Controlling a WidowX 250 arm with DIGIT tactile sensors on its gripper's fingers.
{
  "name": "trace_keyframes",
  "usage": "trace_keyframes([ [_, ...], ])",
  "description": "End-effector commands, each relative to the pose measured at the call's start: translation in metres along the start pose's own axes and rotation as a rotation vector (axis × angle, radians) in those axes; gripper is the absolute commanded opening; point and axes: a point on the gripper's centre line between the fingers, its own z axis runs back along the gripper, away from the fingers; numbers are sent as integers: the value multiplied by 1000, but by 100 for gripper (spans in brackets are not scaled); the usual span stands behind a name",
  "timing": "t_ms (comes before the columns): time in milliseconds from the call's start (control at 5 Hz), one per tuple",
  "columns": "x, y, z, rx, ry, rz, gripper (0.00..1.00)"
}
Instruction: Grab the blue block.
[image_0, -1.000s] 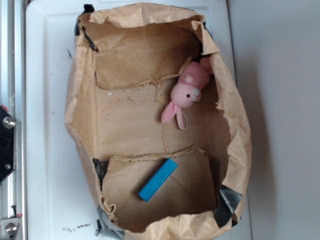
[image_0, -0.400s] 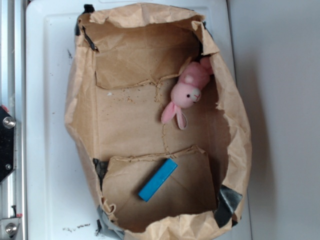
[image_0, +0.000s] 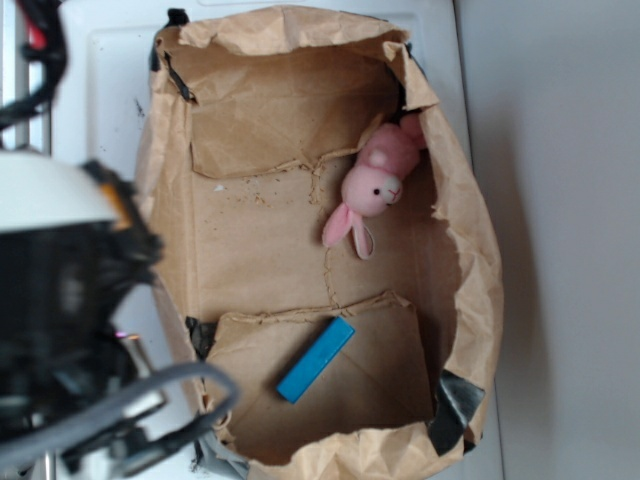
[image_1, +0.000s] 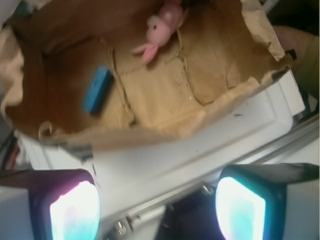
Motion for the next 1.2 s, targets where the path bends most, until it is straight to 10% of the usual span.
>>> trace_keyframes([
  [0, 30, -3, -25, -130, -108, 203, 100],
  [1000, 75, -36, -107, -66, -58, 232, 100],
])
